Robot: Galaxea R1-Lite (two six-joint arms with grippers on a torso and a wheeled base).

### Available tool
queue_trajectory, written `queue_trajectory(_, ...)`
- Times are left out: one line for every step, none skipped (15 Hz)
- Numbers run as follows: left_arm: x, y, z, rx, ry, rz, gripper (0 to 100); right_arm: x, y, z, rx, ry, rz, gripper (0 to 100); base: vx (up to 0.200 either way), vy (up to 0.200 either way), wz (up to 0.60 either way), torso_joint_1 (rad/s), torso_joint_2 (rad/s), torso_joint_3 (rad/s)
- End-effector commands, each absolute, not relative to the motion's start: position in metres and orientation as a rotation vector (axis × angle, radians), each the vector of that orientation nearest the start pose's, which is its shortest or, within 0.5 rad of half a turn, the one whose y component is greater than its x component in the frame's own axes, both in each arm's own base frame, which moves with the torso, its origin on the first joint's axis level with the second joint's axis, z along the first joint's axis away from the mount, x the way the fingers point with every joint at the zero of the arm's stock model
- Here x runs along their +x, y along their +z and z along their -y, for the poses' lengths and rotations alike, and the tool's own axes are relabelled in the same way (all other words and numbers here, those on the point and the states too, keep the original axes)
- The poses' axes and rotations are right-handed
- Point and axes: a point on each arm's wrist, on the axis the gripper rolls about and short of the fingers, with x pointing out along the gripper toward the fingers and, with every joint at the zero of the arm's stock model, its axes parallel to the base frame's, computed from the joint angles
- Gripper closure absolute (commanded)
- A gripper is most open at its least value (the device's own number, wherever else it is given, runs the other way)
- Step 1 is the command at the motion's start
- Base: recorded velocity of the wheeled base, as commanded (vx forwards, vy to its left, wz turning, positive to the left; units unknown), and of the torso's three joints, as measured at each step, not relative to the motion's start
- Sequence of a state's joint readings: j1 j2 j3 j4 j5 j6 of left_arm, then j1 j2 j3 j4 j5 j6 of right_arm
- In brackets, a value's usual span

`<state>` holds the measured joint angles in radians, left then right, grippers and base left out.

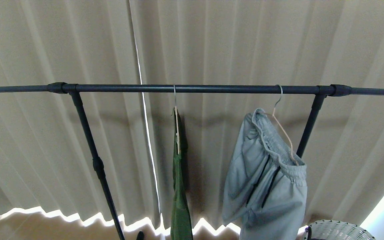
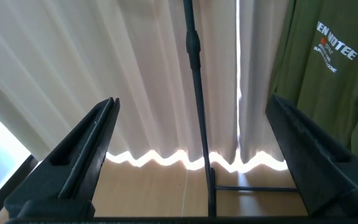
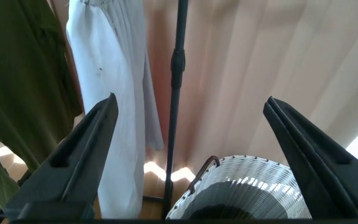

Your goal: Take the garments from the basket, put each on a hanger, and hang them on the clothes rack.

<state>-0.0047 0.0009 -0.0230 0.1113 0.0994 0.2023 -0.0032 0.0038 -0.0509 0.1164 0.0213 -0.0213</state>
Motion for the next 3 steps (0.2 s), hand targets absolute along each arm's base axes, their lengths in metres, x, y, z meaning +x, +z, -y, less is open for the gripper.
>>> queue_trajectory(-0.0251,0.0705,-0.0024,0.207,0.086,-0.097,0,-0.0266,0.0776,-0.0006,-0.021,0.019,-0.072,0,0.000,0.000,0.00,0.000,0.00,0.000)
queue_trajectory(-0.0251,0.0705,-0.0024,0.207,0.086,-0.097,0,-0.0266,0.0778,-0.0006,-0.021,0.019,-0.070,0,0.000,0.000,0.00,0.000,0.00,0.000)
queue_trajectory(-0.0250,0.0701,-0.0024,0.207,0.086,-0.098,0,-0.0266,0.0776,-0.0006,-0.021,0.019,-0.072,0,0.000,0.000,0.00,0.000,0.00,0.000)
